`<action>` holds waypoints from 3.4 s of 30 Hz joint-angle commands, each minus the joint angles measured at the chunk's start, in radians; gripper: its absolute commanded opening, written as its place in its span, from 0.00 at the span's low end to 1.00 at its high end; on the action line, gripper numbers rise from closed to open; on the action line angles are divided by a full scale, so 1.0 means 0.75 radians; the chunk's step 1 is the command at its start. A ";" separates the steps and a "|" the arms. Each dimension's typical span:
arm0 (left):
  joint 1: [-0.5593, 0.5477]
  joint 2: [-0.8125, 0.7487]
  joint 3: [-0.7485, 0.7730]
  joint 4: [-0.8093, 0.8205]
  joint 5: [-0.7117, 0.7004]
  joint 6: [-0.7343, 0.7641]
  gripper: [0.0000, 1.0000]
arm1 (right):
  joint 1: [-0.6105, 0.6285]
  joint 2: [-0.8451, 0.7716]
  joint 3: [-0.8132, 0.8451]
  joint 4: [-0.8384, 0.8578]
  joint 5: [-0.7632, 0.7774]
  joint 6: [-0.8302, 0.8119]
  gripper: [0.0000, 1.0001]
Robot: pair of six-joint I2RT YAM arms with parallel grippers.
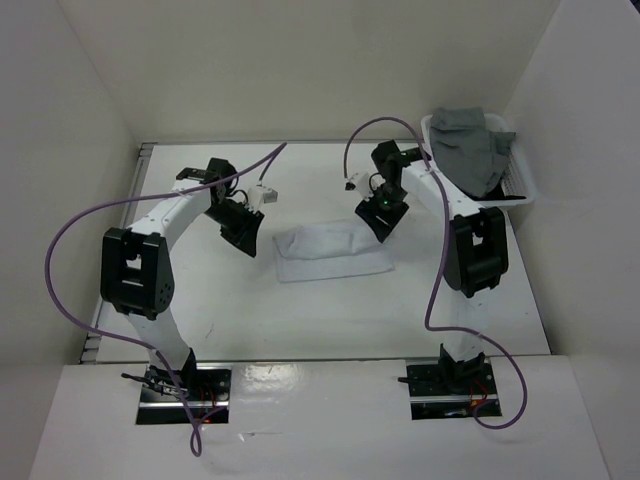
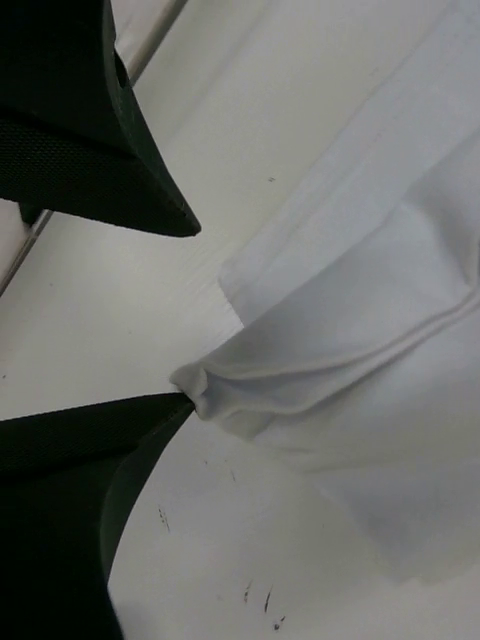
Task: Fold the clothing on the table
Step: Fold the skirt
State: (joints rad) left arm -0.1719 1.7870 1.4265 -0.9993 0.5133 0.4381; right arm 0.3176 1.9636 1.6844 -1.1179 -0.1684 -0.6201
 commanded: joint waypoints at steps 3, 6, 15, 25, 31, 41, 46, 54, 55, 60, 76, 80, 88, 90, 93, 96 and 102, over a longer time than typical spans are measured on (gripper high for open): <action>0.002 -0.018 0.016 0.030 -0.016 -0.005 0.33 | 0.063 0.043 0.084 -0.242 -0.046 -0.096 0.72; 0.002 -0.006 0.029 0.058 -0.030 -0.034 0.32 | 0.063 0.043 0.067 -0.242 -0.045 -0.108 0.74; 0.002 0.121 0.123 0.183 0.011 -0.175 0.32 | 0.153 0.025 0.033 -0.242 -0.144 -0.108 0.78; -0.041 0.223 0.076 0.359 0.019 -0.273 0.32 | 0.139 0.069 0.167 -0.230 -0.250 -0.039 0.81; -0.053 0.107 -0.135 0.583 -0.185 -0.330 0.32 | 0.139 0.110 0.180 -0.215 -0.289 -0.010 0.81; -0.053 0.047 -0.278 0.837 -0.474 -0.429 0.32 | 0.127 0.165 0.304 -0.215 -0.315 0.031 0.81; -0.078 0.059 -0.211 0.864 -0.500 -0.441 0.32 | 0.127 0.231 0.405 -0.231 -0.328 0.043 0.81; -0.104 0.086 -0.186 0.864 -0.513 -0.466 0.33 | 0.229 0.231 0.348 -0.232 -0.352 0.058 0.81; -0.104 0.086 -0.186 0.864 -0.513 -0.466 0.33 | 0.251 0.217 0.348 -0.232 -0.352 0.058 0.81; -0.039 0.137 -0.103 0.791 -0.358 -0.529 0.33 | 0.366 0.243 0.341 -0.232 -0.381 0.058 0.81; 0.072 0.221 -0.014 0.682 -0.059 -0.541 0.36 | 0.252 0.260 0.235 -0.142 -0.195 0.170 0.81; 0.084 0.221 -0.014 0.670 -0.046 -0.541 0.36 | 0.178 0.217 0.160 -0.113 -0.107 0.197 0.81; 0.084 0.209 -0.014 0.670 -0.046 -0.541 0.36 | 0.096 0.253 0.100 -0.013 -0.017 0.223 0.81; 0.084 0.209 -0.014 0.670 -0.046 -0.529 0.36 | 0.096 0.302 0.135 0.020 -0.005 0.236 0.81; 0.084 0.194 -0.026 0.670 -0.046 -0.529 0.36 | 0.096 0.378 0.200 0.063 0.022 0.250 0.81; 0.084 0.194 -0.026 0.670 -0.059 -0.529 0.37 | 0.096 0.472 0.325 0.075 0.022 0.281 0.80; 0.084 0.182 -0.012 0.670 -0.046 -0.529 0.37 | 0.121 0.619 0.599 0.075 0.034 0.350 0.77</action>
State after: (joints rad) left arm -0.1143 1.9434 1.3815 -0.4976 0.4477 0.0452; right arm 0.3889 2.3684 2.0544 -1.1366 -0.1448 -0.3916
